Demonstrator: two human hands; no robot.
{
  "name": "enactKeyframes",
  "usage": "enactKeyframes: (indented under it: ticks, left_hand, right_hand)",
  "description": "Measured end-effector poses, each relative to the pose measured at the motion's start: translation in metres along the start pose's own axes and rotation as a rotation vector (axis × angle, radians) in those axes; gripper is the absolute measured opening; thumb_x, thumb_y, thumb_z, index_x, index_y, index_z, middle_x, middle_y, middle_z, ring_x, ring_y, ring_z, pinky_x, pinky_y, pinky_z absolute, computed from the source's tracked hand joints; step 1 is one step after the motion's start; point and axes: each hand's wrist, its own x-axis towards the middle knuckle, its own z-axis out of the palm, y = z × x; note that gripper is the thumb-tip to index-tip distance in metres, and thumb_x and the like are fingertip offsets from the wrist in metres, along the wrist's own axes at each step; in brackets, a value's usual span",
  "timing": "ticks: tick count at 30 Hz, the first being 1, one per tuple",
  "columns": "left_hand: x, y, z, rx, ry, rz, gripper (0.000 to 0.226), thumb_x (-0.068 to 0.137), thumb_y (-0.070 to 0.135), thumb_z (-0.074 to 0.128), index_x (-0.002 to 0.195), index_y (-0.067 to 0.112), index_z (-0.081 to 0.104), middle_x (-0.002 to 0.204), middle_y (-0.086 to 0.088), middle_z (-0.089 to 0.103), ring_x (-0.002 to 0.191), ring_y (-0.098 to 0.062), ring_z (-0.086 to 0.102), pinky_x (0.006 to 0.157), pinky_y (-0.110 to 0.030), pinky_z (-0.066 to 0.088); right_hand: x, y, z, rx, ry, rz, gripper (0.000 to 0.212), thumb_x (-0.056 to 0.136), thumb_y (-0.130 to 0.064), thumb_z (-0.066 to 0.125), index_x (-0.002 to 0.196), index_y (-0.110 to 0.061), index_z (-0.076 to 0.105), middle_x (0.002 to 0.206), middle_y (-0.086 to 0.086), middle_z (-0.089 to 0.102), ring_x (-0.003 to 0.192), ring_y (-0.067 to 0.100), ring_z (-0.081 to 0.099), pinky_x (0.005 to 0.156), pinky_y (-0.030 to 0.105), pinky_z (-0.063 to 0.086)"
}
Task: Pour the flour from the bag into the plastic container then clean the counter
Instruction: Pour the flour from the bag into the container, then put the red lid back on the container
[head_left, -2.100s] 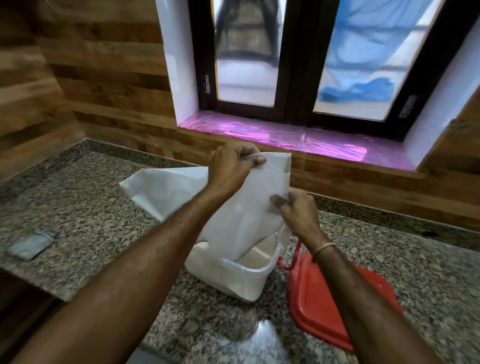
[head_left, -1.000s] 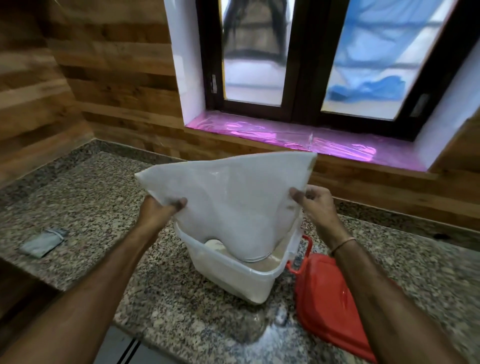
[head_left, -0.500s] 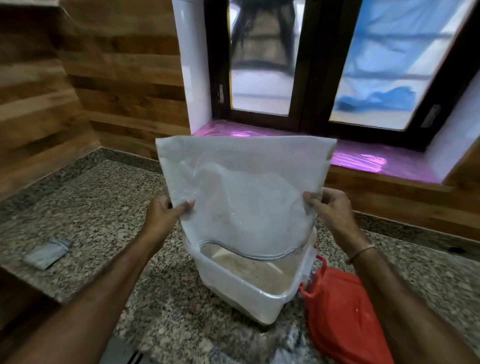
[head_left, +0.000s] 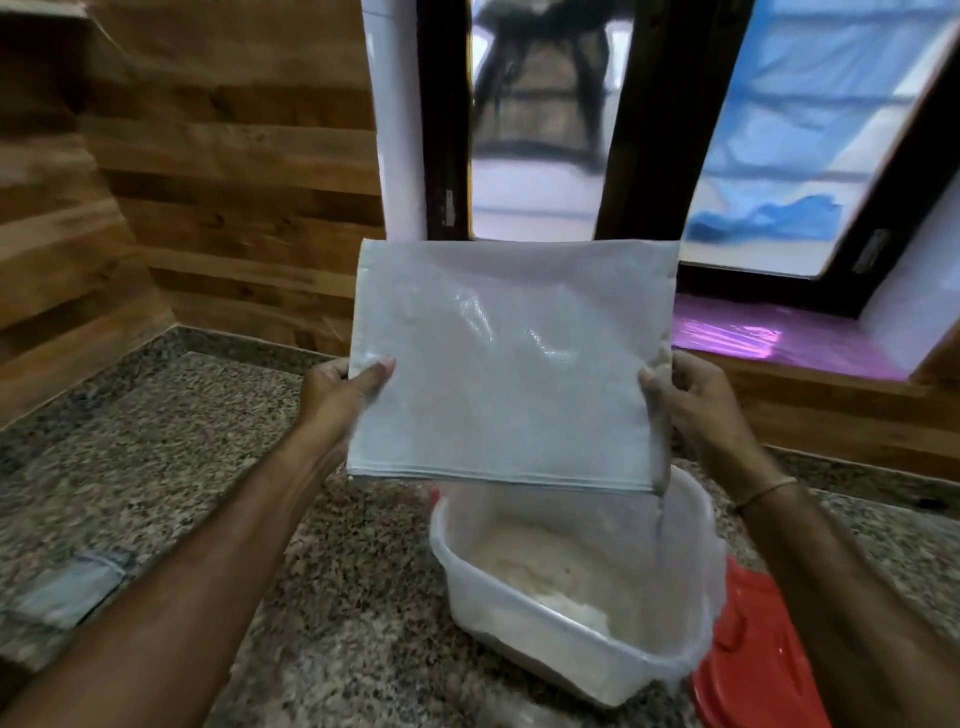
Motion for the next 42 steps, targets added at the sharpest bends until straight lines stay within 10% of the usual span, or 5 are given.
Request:
enactKeyframes:
  ticks: [12, 21, 30, 42]
  left_hand:
    - [0.095, -0.046, -0.218, 0.282, 0.069, -0.290, 0.020, 0.091, 0.029, 0.079, 0.102, 0.015, 0.069, 0.087, -0.003, 0.072, 0.076, -0.025, 0.070, 0.058, -0.031, 0.053]
    - [0.079, -0.151, -0.345, 0.472, 0.102, -0.470, 0.026, 0.092, 0.011, 0.077, 0.112, -0.004, 0.072, 0.097, -0.017, 0.073, 0.086, -0.031, 0.071, 0.081, -0.044, 0.057]
    - [0.055, -0.194, -0.357, 0.740, 0.101, -0.400, 0.040, 0.084, 0.026, 0.085, 0.112, 0.010, 0.062, 0.101, -0.008, 0.065, 0.092, -0.029, 0.066, 0.084, -0.042, 0.057]
    - [0.055, -0.171, -0.277, 0.928, 0.057, -0.141, 0.086, 0.085, 0.038, 0.082, 0.154, 0.018, 0.035, 0.156, -0.020, 0.036, 0.141, -0.041, 0.034, 0.109, -0.055, 0.036]
  right_hand:
    - [0.011, -0.032, 0.243, -0.092, -0.063, 0.305, 0.014, 0.095, -0.006, 0.072, 0.084, -0.009, 0.064, 0.070, 0.007, 0.064, 0.049, 0.010, 0.059, 0.046, 0.023, 0.049]
    - [-0.038, 0.045, 0.378, -0.376, -0.167, 0.558, 0.042, 0.073, -0.010, 0.091, 0.099, -0.021, 0.060, 0.113, 0.018, 0.071, 0.101, 0.036, 0.071, 0.089, 0.057, 0.060]
    - [-0.103, 0.103, 0.377, -0.698, -0.177, 0.630, 0.051, 0.083, -0.013, 0.079, 0.129, -0.012, 0.058, 0.118, 0.022, 0.072, 0.109, 0.039, 0.067, 0.081, 0.033, 0.046]
    - [-0.110, 0.057, 0.369, -0.564, -0.136, 0.375, 0.058, 0.089, -0.024, 0.080, 0.141, -0.009, 0.055, 0.135, 0.017, 0.065, 0.119, 0.032, 0.065, 0.095, 0.042, 0.056]
